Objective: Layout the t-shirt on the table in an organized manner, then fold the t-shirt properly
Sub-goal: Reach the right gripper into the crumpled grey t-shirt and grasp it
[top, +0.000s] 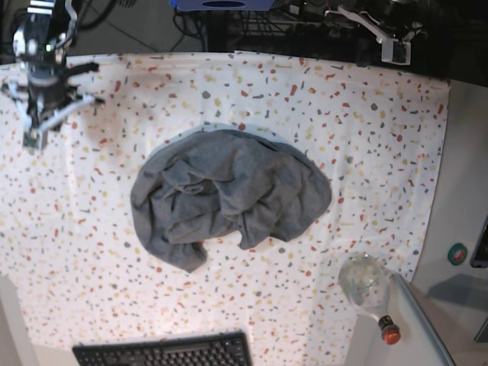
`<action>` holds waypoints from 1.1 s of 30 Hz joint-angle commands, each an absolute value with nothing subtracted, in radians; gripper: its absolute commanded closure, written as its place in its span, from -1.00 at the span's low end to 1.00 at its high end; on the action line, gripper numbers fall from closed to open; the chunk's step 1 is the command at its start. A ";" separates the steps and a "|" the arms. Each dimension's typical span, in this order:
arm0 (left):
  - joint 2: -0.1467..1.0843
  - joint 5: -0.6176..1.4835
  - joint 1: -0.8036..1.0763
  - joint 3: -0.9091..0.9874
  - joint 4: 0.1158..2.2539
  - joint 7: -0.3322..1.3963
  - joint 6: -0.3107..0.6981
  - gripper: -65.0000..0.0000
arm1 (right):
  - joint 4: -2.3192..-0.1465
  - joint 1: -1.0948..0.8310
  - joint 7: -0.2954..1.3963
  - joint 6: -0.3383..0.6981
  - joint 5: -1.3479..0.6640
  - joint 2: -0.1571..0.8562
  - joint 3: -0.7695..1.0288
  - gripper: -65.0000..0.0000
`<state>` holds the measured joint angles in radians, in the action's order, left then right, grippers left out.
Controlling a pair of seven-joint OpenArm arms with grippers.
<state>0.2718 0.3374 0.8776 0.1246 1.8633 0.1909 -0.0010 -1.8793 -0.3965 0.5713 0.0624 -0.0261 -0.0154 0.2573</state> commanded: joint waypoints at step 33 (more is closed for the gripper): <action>0.022 0.398 0.745 0.432 1.863 0.257 -0.005 1.00 | -0.796 0.536 0.426 0.108 -0.087 -0.147 -0.536 -0.39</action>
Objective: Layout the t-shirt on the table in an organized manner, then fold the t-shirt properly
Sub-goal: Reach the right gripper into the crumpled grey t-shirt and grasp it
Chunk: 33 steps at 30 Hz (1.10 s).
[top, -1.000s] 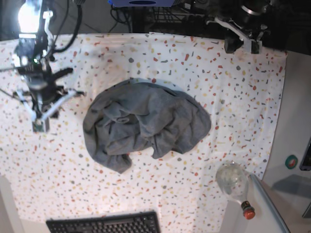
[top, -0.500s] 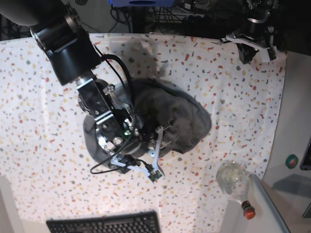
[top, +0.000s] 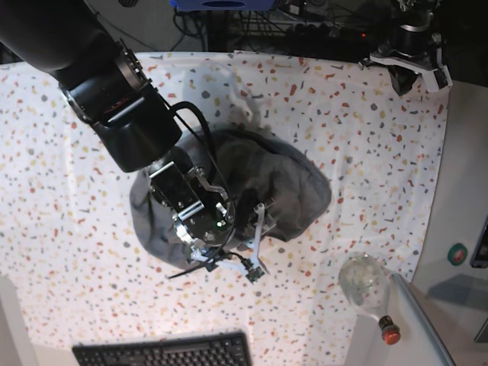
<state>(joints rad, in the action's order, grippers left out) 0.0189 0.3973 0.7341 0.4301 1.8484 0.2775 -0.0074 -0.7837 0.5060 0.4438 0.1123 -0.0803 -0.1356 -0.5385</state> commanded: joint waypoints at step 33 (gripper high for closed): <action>0.127 0.398 0.605 0.433 1.764 0.257 -0.005 1.00 | -1.801 0.211 0.809 0.116 -0.427 0.090 -0.372 1.00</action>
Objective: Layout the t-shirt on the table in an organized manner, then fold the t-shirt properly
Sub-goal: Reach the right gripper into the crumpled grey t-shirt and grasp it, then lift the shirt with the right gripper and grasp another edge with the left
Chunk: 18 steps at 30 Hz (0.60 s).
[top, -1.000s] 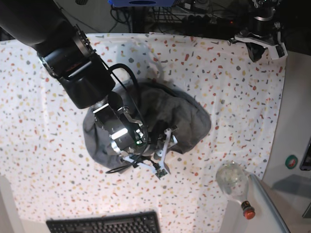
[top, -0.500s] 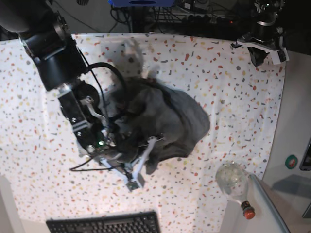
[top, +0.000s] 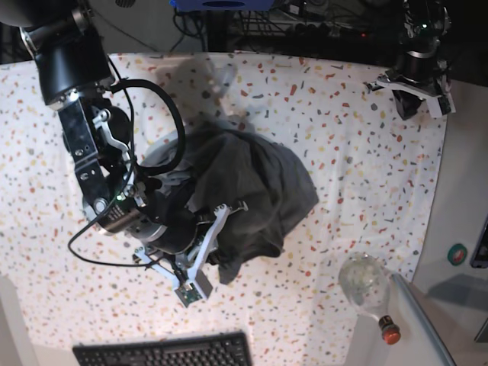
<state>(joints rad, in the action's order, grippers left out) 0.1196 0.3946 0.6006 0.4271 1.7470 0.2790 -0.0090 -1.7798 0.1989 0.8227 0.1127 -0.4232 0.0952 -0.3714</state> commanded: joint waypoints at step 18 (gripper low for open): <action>0.213 0.404 0.344 0.395 1.794 0.496 -0.005 1.00 | -1.725 -0.074 0.855 0.257 -0.427 0.134 -0.627 1.00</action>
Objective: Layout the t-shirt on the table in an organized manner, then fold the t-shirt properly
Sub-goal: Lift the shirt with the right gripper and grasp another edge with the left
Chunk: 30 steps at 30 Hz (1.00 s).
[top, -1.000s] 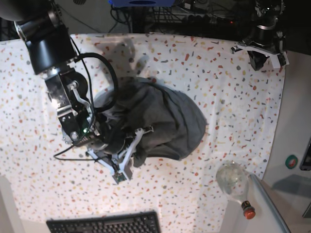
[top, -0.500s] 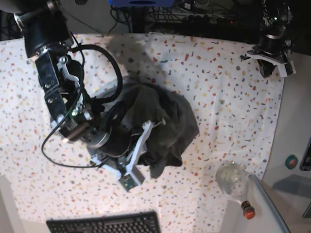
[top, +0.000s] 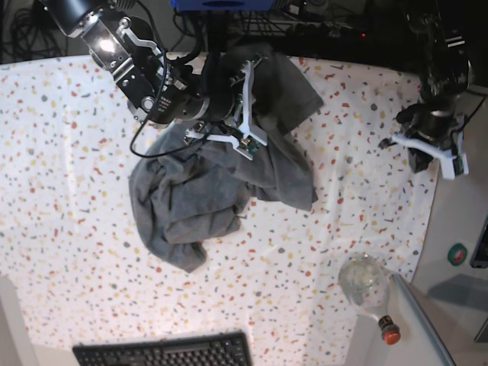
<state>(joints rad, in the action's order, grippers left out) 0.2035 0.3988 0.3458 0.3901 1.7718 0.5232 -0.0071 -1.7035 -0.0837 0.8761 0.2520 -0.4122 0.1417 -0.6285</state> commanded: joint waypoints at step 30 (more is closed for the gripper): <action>0.120 -0.004 0.168 -0.074 1.420 0.423 -0.010 1.00 | -1.345 0.028 0.742 0.196 -0.421 0.097 -0.039 0.02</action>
<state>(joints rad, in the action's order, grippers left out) 0.1169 -0.0029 0.1738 -0.0761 1.4025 0.4454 -0.0040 -1.3235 0.0158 0.7567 0.1875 -0.4026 0.1017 -0.0391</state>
